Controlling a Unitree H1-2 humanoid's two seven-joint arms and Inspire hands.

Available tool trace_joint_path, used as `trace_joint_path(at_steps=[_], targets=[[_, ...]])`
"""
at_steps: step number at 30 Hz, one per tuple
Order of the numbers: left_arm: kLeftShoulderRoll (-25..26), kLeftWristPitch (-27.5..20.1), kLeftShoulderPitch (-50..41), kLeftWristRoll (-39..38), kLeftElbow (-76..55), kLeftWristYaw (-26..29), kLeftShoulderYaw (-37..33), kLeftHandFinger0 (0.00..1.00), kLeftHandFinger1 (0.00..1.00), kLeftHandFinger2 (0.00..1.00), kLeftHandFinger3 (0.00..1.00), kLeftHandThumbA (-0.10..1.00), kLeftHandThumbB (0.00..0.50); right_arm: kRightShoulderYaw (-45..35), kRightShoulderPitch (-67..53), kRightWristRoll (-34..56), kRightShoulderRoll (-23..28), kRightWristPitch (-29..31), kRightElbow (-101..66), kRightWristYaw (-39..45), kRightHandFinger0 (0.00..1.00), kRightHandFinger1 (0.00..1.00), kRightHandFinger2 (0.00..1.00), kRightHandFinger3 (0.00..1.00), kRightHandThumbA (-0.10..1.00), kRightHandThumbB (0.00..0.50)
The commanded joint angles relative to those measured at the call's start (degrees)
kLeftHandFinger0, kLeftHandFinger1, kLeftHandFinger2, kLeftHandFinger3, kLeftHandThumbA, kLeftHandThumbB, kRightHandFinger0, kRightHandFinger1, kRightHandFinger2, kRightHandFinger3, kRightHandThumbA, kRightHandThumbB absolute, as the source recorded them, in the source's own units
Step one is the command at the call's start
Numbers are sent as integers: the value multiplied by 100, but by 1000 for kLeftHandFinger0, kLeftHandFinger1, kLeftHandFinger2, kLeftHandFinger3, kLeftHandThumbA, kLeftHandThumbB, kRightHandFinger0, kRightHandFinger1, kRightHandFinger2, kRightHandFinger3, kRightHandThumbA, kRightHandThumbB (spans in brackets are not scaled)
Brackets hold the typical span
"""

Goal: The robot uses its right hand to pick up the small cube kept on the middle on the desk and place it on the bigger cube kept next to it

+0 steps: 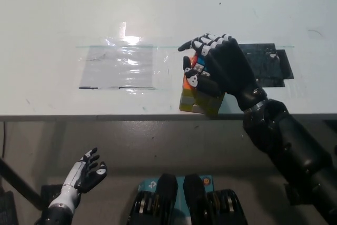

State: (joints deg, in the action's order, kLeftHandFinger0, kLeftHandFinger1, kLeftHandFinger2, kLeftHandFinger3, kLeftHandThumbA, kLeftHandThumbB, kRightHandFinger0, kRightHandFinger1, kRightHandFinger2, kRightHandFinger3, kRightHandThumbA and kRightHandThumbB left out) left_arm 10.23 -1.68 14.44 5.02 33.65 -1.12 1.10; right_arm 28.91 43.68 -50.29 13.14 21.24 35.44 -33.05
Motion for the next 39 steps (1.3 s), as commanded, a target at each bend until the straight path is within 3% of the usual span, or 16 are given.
trace_joint_path(at_steps=[1, 4, 6, 7, 8, 9, 10, 11, 12, 13, 14, 15, 16, 18, 19, 39], targets=[[96, -84, 120, -4, -117, 40, 24, 1000, 1000, 1000, 1000, 341, 273, -44, 219, 7, -56, 168, 190, -93, 0, 147, 571, 608, -100, 432], [61, -70, 104, -105, -149, 17, 86, 1000, 1000, 1000, 1000, 310, 277, -32, 238, 17, -40, 204, 159, -24, 0, 155, 590, 635, -100, 383], [89, -52, 100, -15, -162, 32, 34, 1000, 1000, 1000, 1000, 343, 277, -11, 264, -22, -31, 245, 201, -90, 0, 156, 594, 656, -100, 411], [101, -46, 127, -15, -146, 19, 29, 1000, 1000, 1000, 1000, 329, 274, -11, 266, -7, -17, 267, 210, -66, 0, 172, 615, 786, -100, 360], [97, -47, 132, -16, -138, 28, 30, 1000, 1000, 1000, 1000, 324, 273, 0, 281, 51, 6, 290, 199, 104, 0, 158, 599, 946, -100, 242], [99, -44, 133, -6, -139, 32, 23, 1000, 1000, 1000, 1000, 325, 273, -3, 276, 68, 9, 282, 189, 145, 0, 113, 538, 791, -100, 127], [105, -29, 130, 39, -157, 54, 2, 1000, 1000, 1000, 1000, 334, 271, 26, 289, 32, 22, 304, 195, 143, 0, 92, 502, 888, -100, 49], [107, -19, 113, 50, -174, 55, -6, 1000, 1000, 1000, 1000, 335, 271, 28, 270, 31, 24, 305, 185, 140, 0, 45, 436, 790, -100, 3], [102, 2, 104, 40, -198, 52, 0, 1000, 1000, 1000, 1000, 328, 262, 29, 255, 52, 31, 277, 127, 231, 0, 68, 497, 886, -100, 0], [100, 17, 107, 34, -208, 45, 0, 1000, 1000, 1000, 1000, 334, 269, 56, 223, 67, 71, 197, -43, 486, 339, 482, 914, 1000, 168, 54], [93, -17, 121, -4, -158, 38, 23, 1000, 1000, 1000, 1000, 329, 274, 117, 202, 75, 121, 170, -217, 773, 597, 803, 1000, 1000, 651, 178], [89, 5, 120, -32, -161, 20, 36, 1000, 1000, 1000, 1000, 317, 274, 128, 177, 125, 139, -5, -357, 1135, 804, 1000, 1000, 1000, 819, 308], [85, -59, 137, -34, -130, 23, 35, 1000, 1000, 1000, 1000, 312, 274, 117, 156, 230, 148, -175, -487, 1500, 1000, 1000, 1000, 1000, 900, 379], [93, -136, 151, -36, -78, 12, 27, 1000, 1000, 1000, 1000, 315, 271, 155, 156, 153, 154, -292, -644, 1697, 1000, 1000, 1000, 1000, 1000, 489], [91, -106, 156, -35, -81, 17, 29, 1000, 1000, 1000, 1000, 323, 276, 166, 174, 120, 156, -343, -704, 1801, 1000, 1000, 1000, 1000, 1000, 500], [60, -100, 74, -10, -126, 69, 31, 1000, 1000, 1000, 1000, 310, 252, 9, 49, -145, 194, -407, -1209, 1914, 1000, 1000, 1000, 1000, 1000, 463]])
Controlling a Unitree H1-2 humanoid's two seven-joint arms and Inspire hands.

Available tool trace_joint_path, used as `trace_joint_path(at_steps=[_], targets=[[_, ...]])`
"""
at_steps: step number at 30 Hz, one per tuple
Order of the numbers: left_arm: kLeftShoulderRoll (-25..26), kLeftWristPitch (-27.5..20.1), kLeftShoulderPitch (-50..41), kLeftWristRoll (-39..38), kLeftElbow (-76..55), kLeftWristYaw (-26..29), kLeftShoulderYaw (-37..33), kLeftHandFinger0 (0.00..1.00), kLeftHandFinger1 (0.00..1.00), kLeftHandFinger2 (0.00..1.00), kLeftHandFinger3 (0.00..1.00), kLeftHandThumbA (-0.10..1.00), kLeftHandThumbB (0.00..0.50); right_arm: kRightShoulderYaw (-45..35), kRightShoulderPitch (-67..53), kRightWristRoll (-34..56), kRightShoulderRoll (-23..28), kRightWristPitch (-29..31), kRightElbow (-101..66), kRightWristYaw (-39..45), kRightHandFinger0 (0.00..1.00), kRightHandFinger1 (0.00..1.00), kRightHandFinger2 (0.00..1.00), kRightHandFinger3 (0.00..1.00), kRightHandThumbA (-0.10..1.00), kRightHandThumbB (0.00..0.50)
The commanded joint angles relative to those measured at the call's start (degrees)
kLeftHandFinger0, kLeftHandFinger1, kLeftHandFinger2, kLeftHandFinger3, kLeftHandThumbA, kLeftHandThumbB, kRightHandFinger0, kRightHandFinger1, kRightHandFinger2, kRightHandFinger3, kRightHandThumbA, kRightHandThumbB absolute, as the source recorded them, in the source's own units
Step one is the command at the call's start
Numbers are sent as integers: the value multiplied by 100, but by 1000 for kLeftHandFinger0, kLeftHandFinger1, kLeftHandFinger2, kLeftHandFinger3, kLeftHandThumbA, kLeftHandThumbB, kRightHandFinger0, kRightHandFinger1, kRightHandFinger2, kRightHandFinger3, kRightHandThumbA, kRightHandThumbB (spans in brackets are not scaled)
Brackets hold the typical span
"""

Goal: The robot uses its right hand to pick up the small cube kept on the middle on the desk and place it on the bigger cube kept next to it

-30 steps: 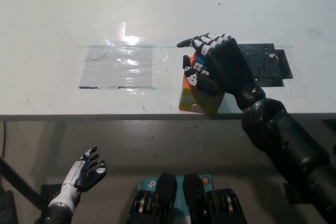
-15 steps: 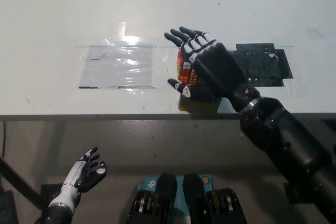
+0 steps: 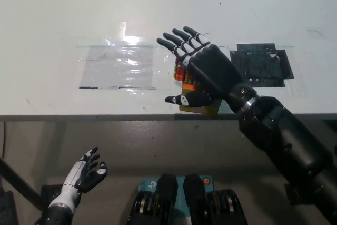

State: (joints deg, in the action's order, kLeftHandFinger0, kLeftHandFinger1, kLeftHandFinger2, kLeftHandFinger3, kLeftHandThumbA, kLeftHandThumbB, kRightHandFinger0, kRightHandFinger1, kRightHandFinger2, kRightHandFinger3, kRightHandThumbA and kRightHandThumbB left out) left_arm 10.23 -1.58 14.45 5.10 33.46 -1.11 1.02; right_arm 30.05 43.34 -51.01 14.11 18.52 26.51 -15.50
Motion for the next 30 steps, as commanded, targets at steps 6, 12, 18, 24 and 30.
trace_joint_path(at_steps=[6, 12, 18, 24, 30], targets=[[68, -123, 60, 1, -90, 83, 34, 1000, 1000, 1000, 1000, 316, 257, -189, -19, -73, 200, -212, -705, 355, 1000, 1000, 1000, 1000, 990, 451], [14, -105, -53, -43, -151, 94, 71, 1000, 1000, 1000, 1000, 302, 248, -268, -98, -157, 299, -403, -1225, 679, 1000, 1000, 1000, 1000, 1000, 484], [6, -138, -131, -4, -135, 153, 67, 1000, 1000, 1000, 1000, 345, 265, -509, -57, -139, 478, -511, -2090, 1011, 1000, 1000, 1000, 1000, 1000, 500], [-18, -208, -149, -80, -56, 135, 118, 1000, 1000, 1000, 1000, 340, 289, -911, -260, 49, 582, -772, -3075, 1491, 1000, 1000, 1000, 1000, 1000, 500], [0, -159, -182, -26, -142, 129, 98, 1000, 1000, 1000, 1000, 355, 286, -1625, -1012, -142, 759, -1097, -4179, 1544, 1000, 1000, 1000, 1000, 1000, 439]])
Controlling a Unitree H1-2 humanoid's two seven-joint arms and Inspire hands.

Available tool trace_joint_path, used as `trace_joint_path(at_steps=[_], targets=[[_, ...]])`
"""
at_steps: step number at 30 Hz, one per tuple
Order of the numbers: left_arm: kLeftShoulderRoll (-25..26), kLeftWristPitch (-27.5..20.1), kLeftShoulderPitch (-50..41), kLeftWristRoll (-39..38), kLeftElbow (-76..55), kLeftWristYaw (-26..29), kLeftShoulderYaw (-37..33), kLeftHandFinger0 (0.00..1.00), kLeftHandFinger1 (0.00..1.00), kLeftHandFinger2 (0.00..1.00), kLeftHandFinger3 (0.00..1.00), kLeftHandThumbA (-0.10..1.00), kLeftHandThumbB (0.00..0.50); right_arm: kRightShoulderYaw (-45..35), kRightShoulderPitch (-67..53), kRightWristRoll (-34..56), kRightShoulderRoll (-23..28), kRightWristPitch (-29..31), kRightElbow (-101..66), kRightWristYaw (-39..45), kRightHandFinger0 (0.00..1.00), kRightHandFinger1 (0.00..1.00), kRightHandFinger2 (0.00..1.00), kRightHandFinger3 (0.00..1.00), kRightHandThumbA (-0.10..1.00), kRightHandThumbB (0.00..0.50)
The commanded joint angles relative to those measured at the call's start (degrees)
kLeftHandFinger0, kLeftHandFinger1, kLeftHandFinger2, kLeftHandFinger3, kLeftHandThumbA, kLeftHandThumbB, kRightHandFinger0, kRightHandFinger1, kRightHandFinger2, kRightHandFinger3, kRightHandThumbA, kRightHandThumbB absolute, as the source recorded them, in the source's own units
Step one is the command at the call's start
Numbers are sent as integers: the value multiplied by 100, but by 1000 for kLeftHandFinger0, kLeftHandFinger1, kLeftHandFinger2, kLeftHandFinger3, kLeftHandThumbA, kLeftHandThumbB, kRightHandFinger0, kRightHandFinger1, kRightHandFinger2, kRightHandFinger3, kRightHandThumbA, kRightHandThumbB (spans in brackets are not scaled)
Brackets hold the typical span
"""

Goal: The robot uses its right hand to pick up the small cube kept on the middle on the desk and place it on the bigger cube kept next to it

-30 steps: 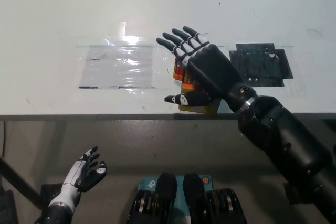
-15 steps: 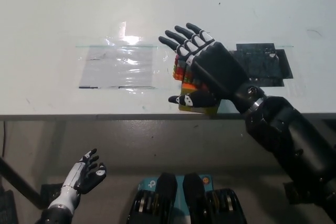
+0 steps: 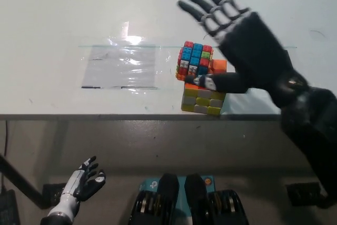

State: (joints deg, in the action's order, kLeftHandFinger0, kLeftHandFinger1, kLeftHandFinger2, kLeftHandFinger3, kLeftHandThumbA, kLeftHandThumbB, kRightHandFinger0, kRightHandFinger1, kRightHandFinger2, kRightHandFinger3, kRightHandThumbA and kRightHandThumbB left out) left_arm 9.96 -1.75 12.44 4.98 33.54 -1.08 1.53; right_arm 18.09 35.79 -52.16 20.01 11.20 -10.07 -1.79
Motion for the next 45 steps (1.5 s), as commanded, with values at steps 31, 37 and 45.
trace_joint_path(at_steps=[31, 37, 45], targets=[[53, -194, 161, 16, -64, 168, 65, 1000, 1000, 1000, 1000, 376, 283, -2125, -2948, 822, -1648, 1366, 3654, -4320, 0, 0, 168, 575, 351, 97], [30, -215, 268, -27, -34, 180, 113, 1000, 1000, 1000, 1000, 377, 289, -2464, -2757, 1899, -1900, 37, 3768, -2471, 29, 39, 194, 553, 433, 137], [-14, -368, 490, -59, 153, 221, 169, 1000, 1000, 1000, 1000, 365, 271, -2625, -2396, 2396, -1957, -245, 3828, -1995, 54, 65, 256, 544, 449, 164]])
